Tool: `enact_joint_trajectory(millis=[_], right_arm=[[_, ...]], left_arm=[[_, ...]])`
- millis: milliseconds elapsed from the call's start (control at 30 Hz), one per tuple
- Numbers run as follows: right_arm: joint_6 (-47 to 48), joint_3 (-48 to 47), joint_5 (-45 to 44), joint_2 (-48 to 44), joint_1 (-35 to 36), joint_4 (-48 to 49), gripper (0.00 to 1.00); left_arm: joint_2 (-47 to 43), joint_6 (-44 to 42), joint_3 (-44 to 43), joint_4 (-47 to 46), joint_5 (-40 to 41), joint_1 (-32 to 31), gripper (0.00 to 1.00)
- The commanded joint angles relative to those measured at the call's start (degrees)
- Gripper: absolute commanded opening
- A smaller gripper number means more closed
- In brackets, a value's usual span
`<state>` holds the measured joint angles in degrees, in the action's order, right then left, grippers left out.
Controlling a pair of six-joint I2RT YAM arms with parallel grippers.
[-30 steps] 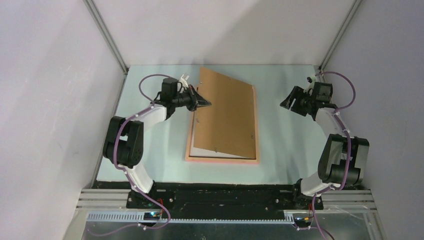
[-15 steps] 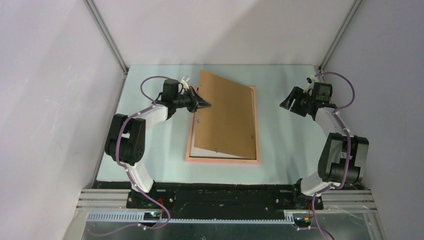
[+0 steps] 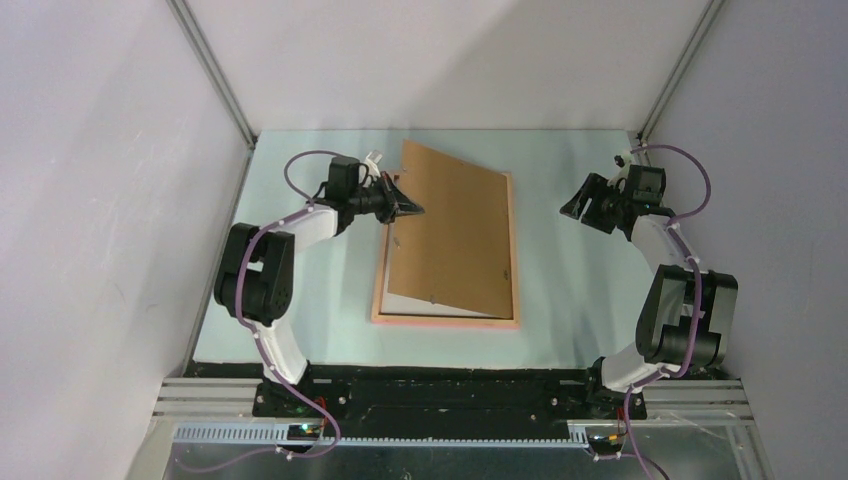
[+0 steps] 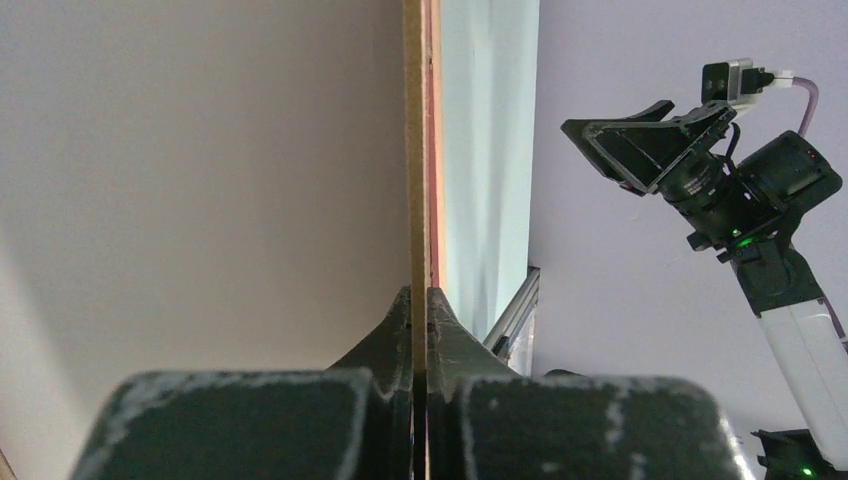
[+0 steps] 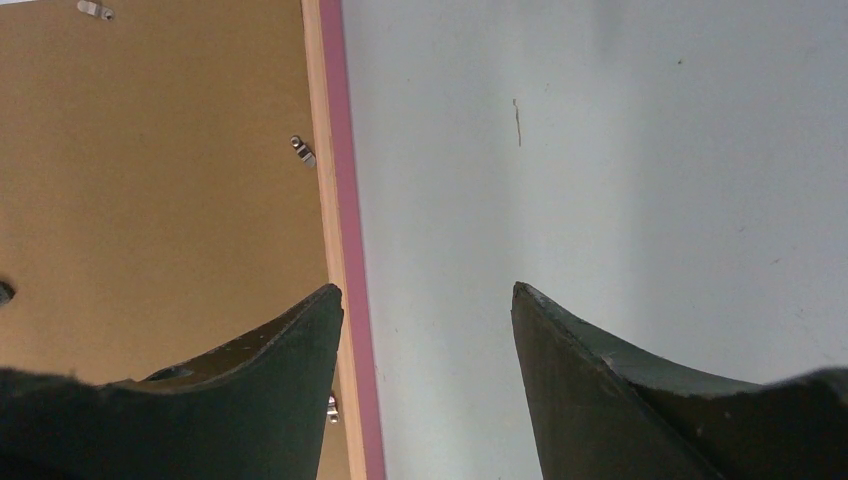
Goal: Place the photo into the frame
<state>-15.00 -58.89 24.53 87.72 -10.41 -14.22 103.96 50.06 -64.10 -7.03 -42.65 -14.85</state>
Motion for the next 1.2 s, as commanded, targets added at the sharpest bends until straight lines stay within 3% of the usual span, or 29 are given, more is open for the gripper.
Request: enact_joint_trajectory(millis=[0, 1167], right_arm=[[-0.6, 0.1, 0.9, 0.5, -0.4, 1.8, 0.67], [-0.8, 0.1, 1.5, 1.2, -0.9, 1.7, 0.67]], left_arm=[[0.2, -3.1, -2.9, 0.1, -0.9, -0.4, 0.00], [0.9, -6.4, -5.0, 5.0, -0.4, -2.0, 0.01]])
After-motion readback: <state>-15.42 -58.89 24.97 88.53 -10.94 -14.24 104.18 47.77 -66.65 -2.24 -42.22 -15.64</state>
